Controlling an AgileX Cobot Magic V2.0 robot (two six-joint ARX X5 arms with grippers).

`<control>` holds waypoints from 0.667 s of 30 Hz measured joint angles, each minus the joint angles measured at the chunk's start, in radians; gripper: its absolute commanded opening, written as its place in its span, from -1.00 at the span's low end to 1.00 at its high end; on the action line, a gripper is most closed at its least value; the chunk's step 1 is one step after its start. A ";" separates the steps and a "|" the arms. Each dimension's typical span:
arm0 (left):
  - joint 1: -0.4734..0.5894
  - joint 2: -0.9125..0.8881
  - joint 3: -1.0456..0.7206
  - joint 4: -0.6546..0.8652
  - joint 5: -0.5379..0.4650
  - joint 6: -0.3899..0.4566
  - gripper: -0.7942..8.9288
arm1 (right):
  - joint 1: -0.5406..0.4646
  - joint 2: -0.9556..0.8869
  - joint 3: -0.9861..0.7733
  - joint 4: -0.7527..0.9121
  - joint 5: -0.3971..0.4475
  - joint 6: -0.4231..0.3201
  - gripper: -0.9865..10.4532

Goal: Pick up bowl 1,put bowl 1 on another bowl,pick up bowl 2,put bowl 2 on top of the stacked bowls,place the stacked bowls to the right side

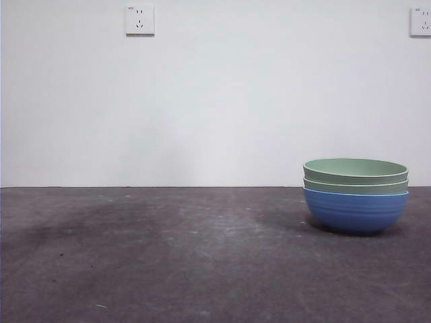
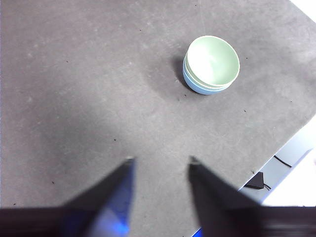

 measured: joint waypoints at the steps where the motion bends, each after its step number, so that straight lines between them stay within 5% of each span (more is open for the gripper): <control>1: 0.000 0.000 0.000 0.000 0.000 0.000 -0.85 | 0.000 0.000 0.000 0.000 0.001 0.000 -0.85; 20: 0.000 0.000 0.000 0.000 -0.001 0.000 -0.84 | 0.000 0.001 0.000 0.000 0.001 0.005 -0.82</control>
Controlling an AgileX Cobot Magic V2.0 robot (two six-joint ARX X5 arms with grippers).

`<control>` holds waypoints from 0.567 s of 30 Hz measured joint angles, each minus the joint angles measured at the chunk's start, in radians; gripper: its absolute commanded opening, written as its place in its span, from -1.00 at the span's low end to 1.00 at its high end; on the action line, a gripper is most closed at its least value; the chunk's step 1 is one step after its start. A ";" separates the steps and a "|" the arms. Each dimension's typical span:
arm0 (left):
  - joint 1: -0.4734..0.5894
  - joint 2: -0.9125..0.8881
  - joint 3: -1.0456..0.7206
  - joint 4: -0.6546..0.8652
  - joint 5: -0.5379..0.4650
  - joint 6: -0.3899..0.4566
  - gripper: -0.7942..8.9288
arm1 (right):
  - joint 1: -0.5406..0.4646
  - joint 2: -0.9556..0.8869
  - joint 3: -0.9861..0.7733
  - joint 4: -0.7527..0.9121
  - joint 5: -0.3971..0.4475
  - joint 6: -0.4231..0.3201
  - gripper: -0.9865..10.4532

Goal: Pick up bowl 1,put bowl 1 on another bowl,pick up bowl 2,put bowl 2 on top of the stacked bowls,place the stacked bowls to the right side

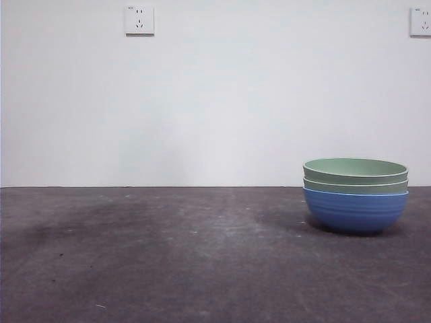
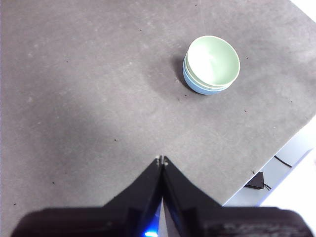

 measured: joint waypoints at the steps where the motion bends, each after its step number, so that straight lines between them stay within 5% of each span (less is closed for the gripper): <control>1: 0.000 0.000 0.000 0.000 0.000 0.000 -0.85 | 0.000 0.000 0.000 0.000 0.000 0.000 -0.82; 12: 0.033 -0.003 0.000 0.006 -0.021 0.016 -0.84 | 0.000 0.000 0.000 0.000 0.000 0.000 -0.82; 17: 0.111 -0.056 -0.005 0.259 -0.021 0.085 -0.84 | 0.000 0.000 0.000 0.000 0.000 0.000 -0.82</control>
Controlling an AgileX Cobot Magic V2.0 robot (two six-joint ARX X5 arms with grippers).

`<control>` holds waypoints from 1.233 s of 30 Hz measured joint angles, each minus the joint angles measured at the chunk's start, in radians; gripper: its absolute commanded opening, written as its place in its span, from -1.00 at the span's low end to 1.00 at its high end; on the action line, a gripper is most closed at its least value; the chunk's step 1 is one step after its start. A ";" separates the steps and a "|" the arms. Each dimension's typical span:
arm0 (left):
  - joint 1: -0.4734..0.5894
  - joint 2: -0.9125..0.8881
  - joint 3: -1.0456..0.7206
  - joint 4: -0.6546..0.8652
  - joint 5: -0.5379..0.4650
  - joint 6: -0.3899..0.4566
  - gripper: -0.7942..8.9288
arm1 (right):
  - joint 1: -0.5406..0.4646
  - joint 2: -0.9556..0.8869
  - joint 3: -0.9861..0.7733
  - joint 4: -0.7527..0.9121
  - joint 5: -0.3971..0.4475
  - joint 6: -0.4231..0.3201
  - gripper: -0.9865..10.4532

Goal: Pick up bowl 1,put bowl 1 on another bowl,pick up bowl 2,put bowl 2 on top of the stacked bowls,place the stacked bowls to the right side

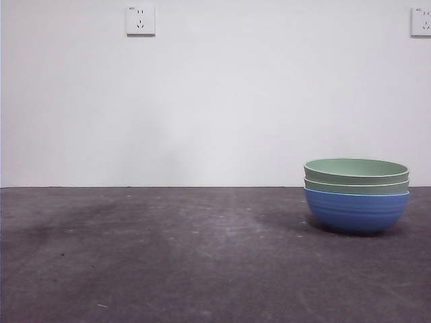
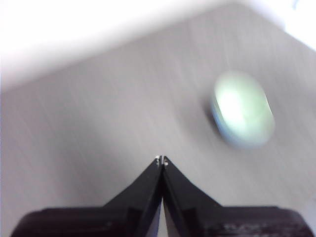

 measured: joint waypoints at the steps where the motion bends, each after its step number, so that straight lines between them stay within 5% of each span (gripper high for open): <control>1: 0.014 -0.017 0.000 0.053 0.000 0.014 -0.84 | 0.000 0.000 0.000 0.000 0.000 0.000 -0.82; 9: 0.197 -0.253 -0.205 0.468 0.021 0.070 -0.84 | 0.000 0.000 0.000 0.000 0.000 0.000 -0.82; 18: 0.324 -0.647 -0.871 0.859 -0.156 0.076 -0.84 | 0.000 0.000 0.000 0.000 0.000 0.000 -0.82; 27: 0.331 -0.919 -1.406 0.985 -0.162 0.076 -0.84 | 0.000 0.000 0.000 0.000 0.000 0.000 -0.82; 37: 0.345 -1.128 -1.717 0.989 -0.221 0.076 -0.84 | 0.000 0.000 0.000 0.000 0.000 0.000 -0.82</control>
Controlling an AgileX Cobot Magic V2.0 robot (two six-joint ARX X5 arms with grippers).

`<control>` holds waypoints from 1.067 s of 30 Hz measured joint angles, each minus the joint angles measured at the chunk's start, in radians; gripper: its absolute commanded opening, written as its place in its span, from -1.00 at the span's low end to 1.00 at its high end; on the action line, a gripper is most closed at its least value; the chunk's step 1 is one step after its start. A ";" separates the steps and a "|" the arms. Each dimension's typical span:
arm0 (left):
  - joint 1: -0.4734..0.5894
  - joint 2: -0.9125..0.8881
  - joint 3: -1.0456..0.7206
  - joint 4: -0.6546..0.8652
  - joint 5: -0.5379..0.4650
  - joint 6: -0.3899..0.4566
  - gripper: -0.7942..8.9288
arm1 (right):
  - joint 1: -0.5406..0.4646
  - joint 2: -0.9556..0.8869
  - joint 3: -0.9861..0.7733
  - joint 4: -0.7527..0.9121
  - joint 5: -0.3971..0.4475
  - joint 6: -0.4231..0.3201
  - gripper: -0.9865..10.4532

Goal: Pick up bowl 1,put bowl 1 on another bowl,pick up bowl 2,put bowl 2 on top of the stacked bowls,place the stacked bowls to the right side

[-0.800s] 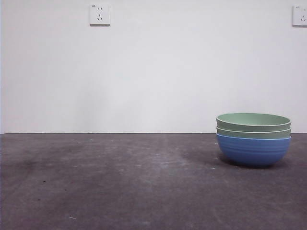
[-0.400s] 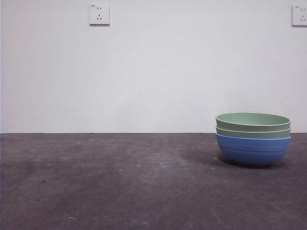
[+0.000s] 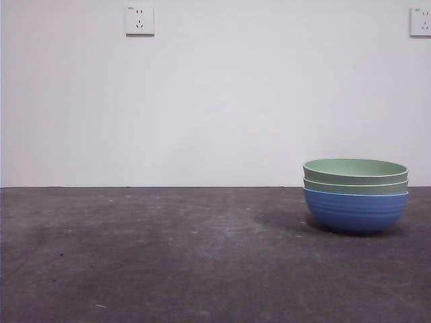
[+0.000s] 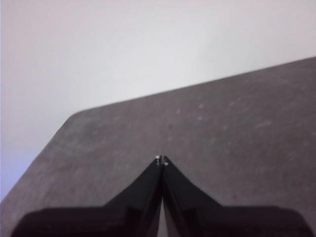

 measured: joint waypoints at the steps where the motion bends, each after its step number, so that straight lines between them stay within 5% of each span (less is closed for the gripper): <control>1: 0.000 -0.019 -0.023 0.000 -0.014 0.000 -0.84 | 0.000 0.000 0.000 0.000 0.000 0.000 -0.82; 10: 0.000 -0.051 -0.085 -0.077 -0.029 -0.029 -0.84 | 0.000 0.000 0.000 0.000 0.000 0.000 -0.82; 20: 0.000 -0.051 -0.085 -0.098 -0.019 -0.187 -0.84 | 0.000 0.000 0.000 0.000 0.000 0.000 -0.82; 32: 0.000 -0.051 -0.085 -0.098 -0.019 -0.208 -0.84 | 0.000 0.000 0.000 0.000 0.000 0.000 -0.82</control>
